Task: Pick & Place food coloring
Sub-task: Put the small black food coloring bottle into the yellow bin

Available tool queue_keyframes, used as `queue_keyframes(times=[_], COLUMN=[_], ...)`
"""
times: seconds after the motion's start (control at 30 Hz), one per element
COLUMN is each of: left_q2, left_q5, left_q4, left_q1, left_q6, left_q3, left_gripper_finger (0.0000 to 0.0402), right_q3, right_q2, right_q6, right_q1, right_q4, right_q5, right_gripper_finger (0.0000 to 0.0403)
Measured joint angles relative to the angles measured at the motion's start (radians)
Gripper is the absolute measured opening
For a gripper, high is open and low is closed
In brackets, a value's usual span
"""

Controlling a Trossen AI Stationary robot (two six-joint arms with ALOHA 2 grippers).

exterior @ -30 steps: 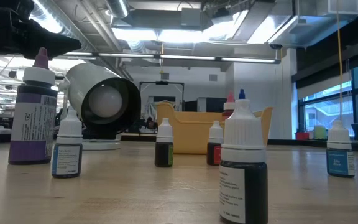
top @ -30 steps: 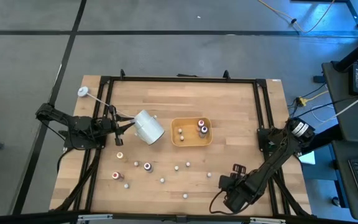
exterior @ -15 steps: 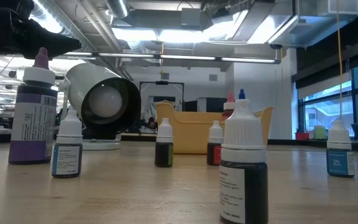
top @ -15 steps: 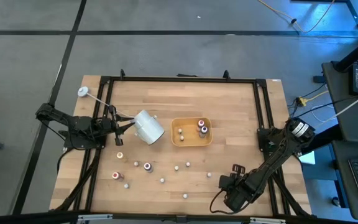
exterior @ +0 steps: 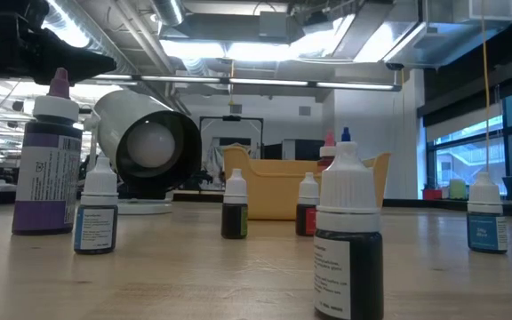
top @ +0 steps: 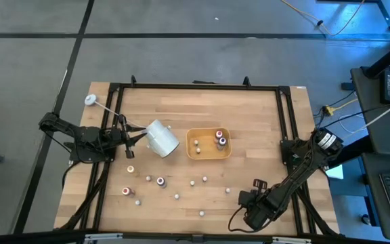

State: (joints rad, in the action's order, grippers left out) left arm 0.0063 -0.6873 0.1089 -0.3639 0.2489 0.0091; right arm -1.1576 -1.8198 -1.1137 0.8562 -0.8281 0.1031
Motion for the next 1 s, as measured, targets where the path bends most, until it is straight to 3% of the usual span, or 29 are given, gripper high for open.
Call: queue_keyframes(times=[0.23, 0.37, 0.57, 0.77, 1.0], left_q2=[0.000, 0.000, 0.000, 0.000, 0.000], left_q5=[0.000, 0.000, -0.001, -0.001, -0.001], left_q4=[0.000, 0.000, 0.000, 0.000, 0.000], left_q1=[0.000, 0.000, 0.000, 0.000, 0.000], left_q6=[0.000, 0.000, 0.000, 0.000, 0.000], left_q3=[0.000, 0.000, 0.000, 0.000, 0.000], left_gripper_finger=[0.0088, 0.0088, 0.0088, 0.0088, 0.0088], right_q3=[-0.001, -0.029, -0.132, -0.253, -0.356], right_q2=[0.000, 0.005, 0.063, 0.084, 0.084], right_q6=[0.000, -0.003, 0.037, 0.285, 0.690], right_q1=[0.000, 0.000, -0.066, -0.264, -0.526], right_q4=[0.002, -0.045, -0.265, -0.411, -0.298], right_q5=[0.000, -0.037, -0.043, 0.009, 0.065], right_gripper_finger=[0.0062, 0.0061, 0.0061, 0.0061, 0.0061])
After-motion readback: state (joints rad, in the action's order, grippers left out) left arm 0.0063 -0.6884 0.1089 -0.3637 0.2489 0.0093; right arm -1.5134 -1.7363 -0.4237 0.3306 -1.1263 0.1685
